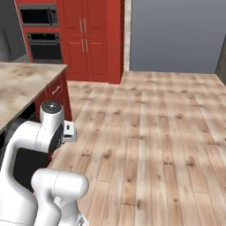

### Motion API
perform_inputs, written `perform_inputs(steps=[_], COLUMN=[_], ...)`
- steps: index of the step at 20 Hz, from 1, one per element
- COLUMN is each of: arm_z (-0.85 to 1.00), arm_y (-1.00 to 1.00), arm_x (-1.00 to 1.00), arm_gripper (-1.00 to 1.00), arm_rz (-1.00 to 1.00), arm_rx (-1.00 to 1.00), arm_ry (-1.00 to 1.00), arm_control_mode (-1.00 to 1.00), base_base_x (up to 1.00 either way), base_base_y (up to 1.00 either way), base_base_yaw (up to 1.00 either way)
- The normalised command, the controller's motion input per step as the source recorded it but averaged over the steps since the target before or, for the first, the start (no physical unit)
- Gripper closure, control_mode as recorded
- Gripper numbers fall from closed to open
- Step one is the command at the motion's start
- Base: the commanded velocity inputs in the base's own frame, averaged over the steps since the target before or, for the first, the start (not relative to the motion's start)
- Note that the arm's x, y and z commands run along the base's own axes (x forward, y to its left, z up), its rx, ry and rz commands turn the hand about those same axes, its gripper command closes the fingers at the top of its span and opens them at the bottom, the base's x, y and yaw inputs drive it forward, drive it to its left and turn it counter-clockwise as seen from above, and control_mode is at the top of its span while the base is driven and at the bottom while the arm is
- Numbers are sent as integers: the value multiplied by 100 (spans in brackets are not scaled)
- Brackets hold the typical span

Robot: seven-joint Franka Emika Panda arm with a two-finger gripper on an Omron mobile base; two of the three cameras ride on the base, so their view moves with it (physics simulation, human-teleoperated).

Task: Place the lime in the correct fridge rack based on whether it is a fruit or vegetable. Finally, close the fridge door.

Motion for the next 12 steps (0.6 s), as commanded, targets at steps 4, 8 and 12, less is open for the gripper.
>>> perform_inputs(steps=[4, 8, 12], arm_z=[0, 0, 0], arm_y=[0, 0, 0], arm_x=[0, 0, 0], arm_gripper=[100, 100, 100], arm_rz=[0, 0, 0], arm_rx=[0, 0, 0], arm_ry=[0, 0, 0], arm_control_mode=[100, 100, 100], base_base_x=[100, 100, 100], base_base_y=[-3, -3, -1], base_base_yaw=[-1, -1, -1])
